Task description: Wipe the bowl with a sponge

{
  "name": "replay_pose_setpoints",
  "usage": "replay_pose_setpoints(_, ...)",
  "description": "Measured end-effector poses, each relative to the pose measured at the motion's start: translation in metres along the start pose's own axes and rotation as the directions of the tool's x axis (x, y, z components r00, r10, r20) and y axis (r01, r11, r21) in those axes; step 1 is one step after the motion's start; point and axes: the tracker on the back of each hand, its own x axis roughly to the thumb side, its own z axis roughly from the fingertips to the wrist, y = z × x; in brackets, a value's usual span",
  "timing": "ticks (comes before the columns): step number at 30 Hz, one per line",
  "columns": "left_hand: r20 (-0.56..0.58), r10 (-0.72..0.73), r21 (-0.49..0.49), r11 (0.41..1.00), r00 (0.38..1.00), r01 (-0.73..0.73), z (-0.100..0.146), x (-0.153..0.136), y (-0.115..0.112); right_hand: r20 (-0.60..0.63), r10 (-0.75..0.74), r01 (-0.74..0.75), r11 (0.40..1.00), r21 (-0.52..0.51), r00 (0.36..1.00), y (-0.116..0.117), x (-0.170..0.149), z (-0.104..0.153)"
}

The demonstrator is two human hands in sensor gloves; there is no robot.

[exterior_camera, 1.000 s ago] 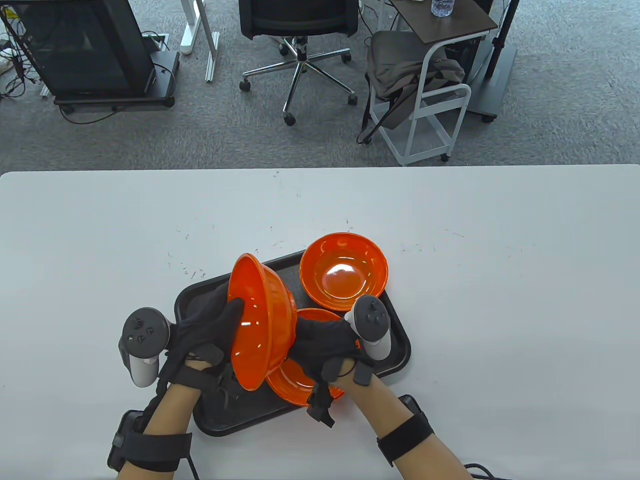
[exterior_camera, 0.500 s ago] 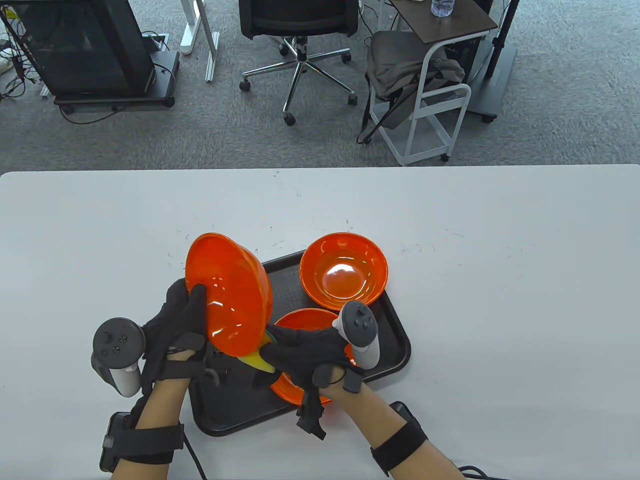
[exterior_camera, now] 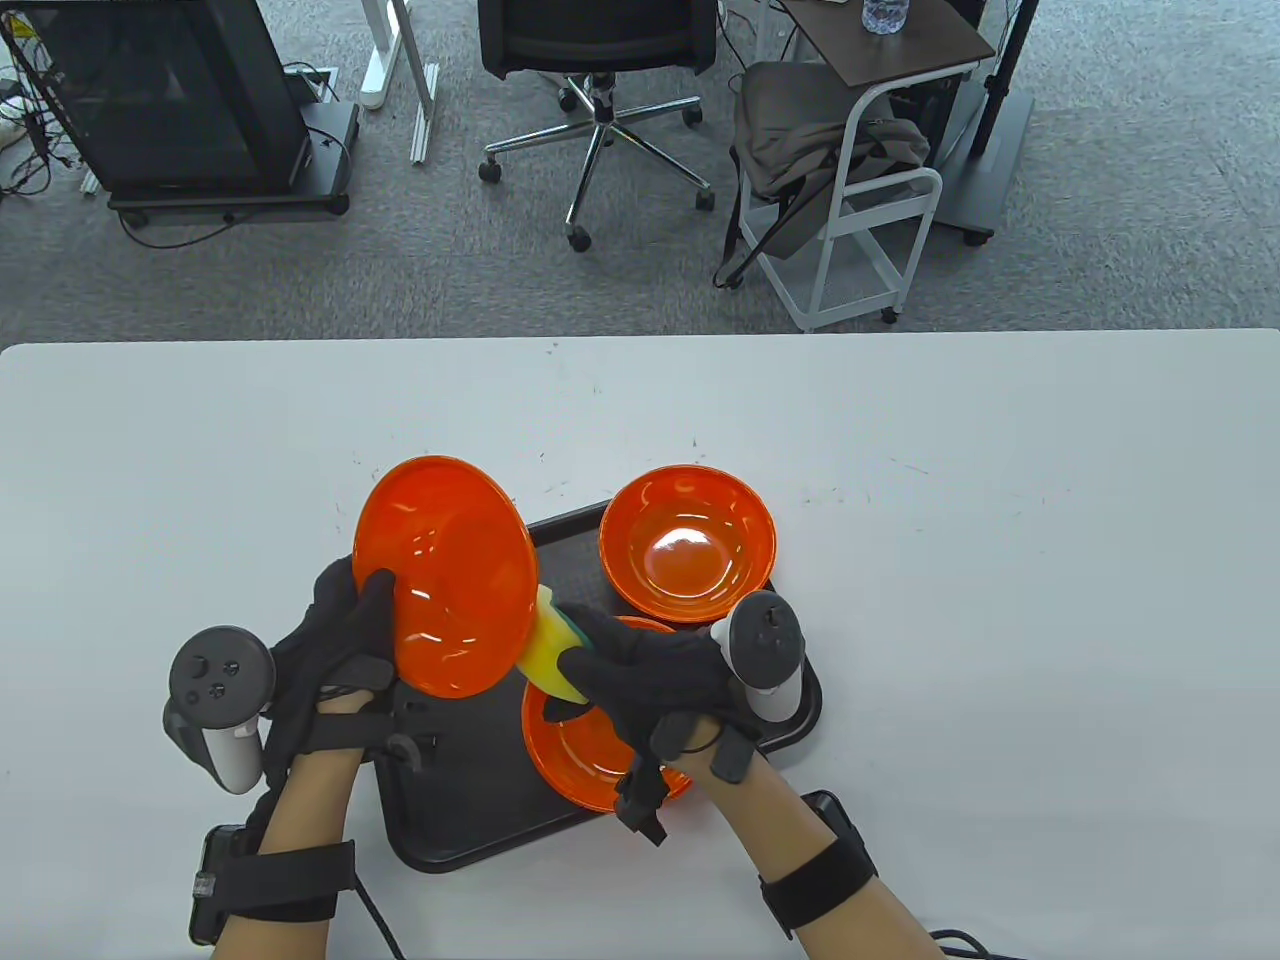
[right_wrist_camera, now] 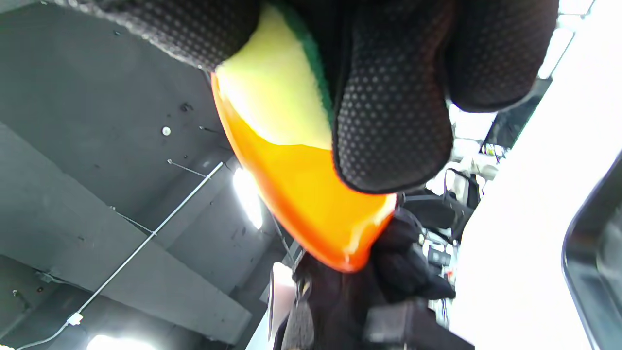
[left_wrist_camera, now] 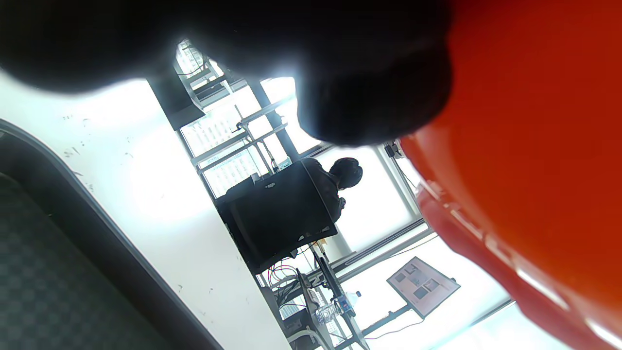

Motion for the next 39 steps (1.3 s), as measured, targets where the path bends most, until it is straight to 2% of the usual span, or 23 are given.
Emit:
replay_pose_setpoints(5, 0.005, -0.022, -0.070, 0.997, 1.000, 0.022, -0.001, 0.001, -0.003, 0.066, 0.047, -0.039, 0.992, -0.117, 0.997, -0.015, 0.006, 0.002)
replay_pose_setpoints(12, 0.040, 0.032, -0.220, 0.975, 0.999, -0.022, -0.002, 0.003, -0.017, 0.085, 0.063, -0.048, 0.985, -0.167, 0.994, -0.022, 0.005, 0.005)
replay_pose_setpoints(15, 0.038, 0.062, -0.328, 0.943, 0.997, -0.046, -0.003, 0.005, -0.022, 0.085, 0.068, -0.052, 0.983, -0.173, 0.994, -0.024, 0.005, 0.005)
replay_pose_setpoints(19, 0.072, 0.083, -0.403, 0.914, 0.994, -0.047, -0.002, 0.011, -0.031, 0.061, 0.027, -0.017, 0.987, -0.158, 0.998, -0.023, 0.001, 0.005)
replay_pose_setpoints(22, 0.113, 0.106, -0.468, 0.883, 0.988, -0.041, 0.001, 0.016, -0.040, 0.029, -0.017, 0.020, 0.994, -0.110, 0.999, -0.022, -0.003, 0.004)
replay_pose_setpoints(26, 0.163, 0.127, -0.490, 0.871, 0.978, -0.032, 0.007, 0.023, -0.053, -0.006, -0.109, 0.108, 0.992, -0.069, 0.994, -0.017, -0.010, 0.003)
replay_pose_setpoints(30, 0.162, 0.211, -0.489, 0.866, 0.964, -0.107, 0.010, 0.027, -0.056, -0.040, -0.115, 0.116, 0.993, 0.012, 0.993, -0.006, -0.017, 0.003)
replay_pose_setpoints(33, 0.154, 0.246, -0.434, 0.887, 0.957, -0.158, 0.010, 0.030, -0.051, -0.065, -0.131, 0.135, 0.988, 0.073, 0.989, 0.007, -0.019, 0.001)
replay_pose_setpoints(39, 0.119, 0.209, -0.280, 0.945, 0.971, -0.169, 0.006, 0.021, -0.033, -0.080, -0.079, 0.089, 0.988, 0.127, 0.994, 0.023, -0.018, 0.001)
